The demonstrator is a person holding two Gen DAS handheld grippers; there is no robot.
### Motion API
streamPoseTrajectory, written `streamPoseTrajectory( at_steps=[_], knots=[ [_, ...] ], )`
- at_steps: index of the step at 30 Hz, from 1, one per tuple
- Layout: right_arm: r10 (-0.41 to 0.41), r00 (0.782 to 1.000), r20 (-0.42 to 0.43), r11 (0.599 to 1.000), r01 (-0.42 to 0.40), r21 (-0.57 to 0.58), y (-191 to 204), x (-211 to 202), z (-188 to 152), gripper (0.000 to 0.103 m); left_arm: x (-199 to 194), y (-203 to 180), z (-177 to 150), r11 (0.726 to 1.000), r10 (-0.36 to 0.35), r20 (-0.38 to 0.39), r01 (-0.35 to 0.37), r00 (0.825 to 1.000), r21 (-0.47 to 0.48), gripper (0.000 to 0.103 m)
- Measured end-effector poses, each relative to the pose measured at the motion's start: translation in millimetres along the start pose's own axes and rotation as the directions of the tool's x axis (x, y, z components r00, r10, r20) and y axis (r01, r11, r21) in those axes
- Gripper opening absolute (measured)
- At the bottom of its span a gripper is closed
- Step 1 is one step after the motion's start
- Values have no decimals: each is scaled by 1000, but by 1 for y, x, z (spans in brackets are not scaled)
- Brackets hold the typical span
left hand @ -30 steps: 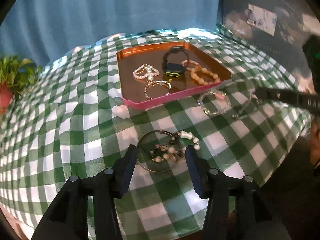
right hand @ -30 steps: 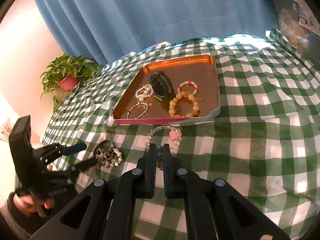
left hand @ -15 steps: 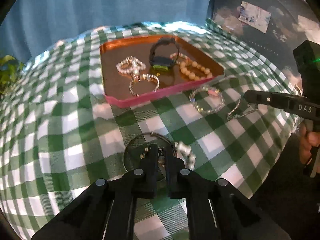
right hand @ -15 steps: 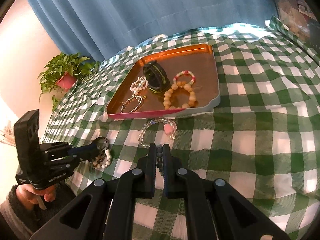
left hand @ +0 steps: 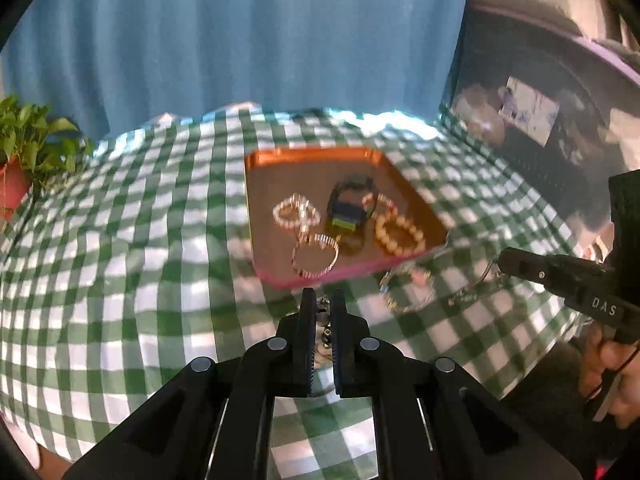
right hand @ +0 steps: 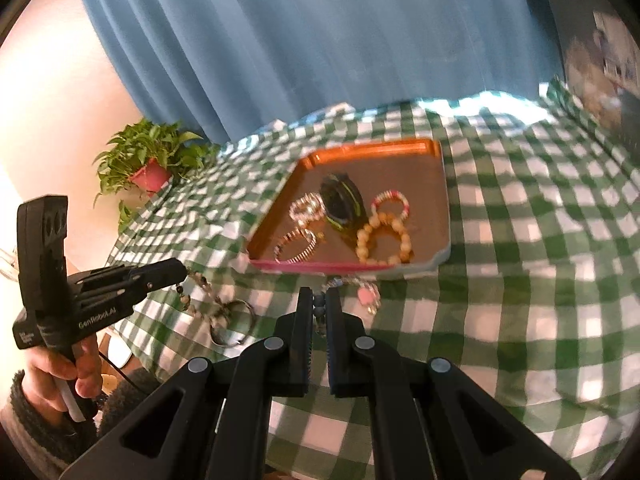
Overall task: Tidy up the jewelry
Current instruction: 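Lift the bangle stack with the left gripper while the right lifts the chain bracelet over the tray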
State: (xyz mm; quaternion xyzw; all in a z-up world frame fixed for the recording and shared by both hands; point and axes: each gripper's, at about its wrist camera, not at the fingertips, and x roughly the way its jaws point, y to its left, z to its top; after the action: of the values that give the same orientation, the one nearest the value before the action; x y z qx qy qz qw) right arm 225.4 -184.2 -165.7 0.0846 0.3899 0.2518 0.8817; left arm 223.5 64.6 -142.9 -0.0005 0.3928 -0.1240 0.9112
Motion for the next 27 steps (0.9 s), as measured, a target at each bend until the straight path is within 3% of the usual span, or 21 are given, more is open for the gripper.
streamPoseTrajectory(
  at_steps=[10, 16, 19, 27],
  knots=[
    [-19, 997, 78, 996, 26, -85, 19, -41, 38, 5, -35, -5, 35, 1000, -12, 93, 12, 996, -6, 7],
    [2, 995, 104, 996, 7, -85, 20, -49, 65, 5, -45, 0, 62, 997, -54, 151, 60, 987, -40, 7],
    [3, 993, 116, 996, 7, -86, 20, -50, 77, 5, -45, 3, 77, 995, -79, 169, 88, 983, -48, 7],
    [-12, 990, 138, 993, 28, -111, 12, -39, 111, 5, -22, 9, 118, 998, -64, 181, 67, 981, -10, 4]
  ],
)
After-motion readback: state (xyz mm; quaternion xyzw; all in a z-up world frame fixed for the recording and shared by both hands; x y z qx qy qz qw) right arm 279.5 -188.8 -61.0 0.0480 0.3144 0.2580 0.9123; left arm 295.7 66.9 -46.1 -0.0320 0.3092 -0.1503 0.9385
